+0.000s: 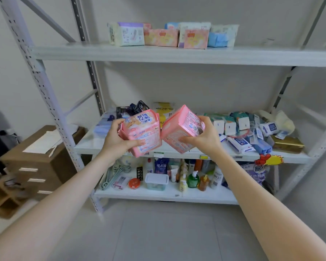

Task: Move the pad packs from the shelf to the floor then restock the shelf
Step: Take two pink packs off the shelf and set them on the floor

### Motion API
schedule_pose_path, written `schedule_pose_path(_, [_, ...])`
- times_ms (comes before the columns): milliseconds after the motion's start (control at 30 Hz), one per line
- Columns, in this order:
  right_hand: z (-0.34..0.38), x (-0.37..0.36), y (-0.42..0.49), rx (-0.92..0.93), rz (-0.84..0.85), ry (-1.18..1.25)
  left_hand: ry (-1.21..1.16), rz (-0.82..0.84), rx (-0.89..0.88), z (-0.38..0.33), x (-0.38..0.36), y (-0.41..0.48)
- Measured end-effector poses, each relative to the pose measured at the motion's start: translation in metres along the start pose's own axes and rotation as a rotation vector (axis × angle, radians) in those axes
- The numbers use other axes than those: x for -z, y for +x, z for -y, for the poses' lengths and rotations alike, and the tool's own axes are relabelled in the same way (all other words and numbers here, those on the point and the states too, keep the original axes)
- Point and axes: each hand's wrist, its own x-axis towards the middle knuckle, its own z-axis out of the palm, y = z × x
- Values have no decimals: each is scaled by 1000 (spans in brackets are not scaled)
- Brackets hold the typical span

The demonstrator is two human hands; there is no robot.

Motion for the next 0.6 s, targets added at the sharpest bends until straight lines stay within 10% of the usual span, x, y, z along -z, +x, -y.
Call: schedule_pose_path(600, [-144,-97,-218,-426,223,-84,115,160,380,200,18,-184])
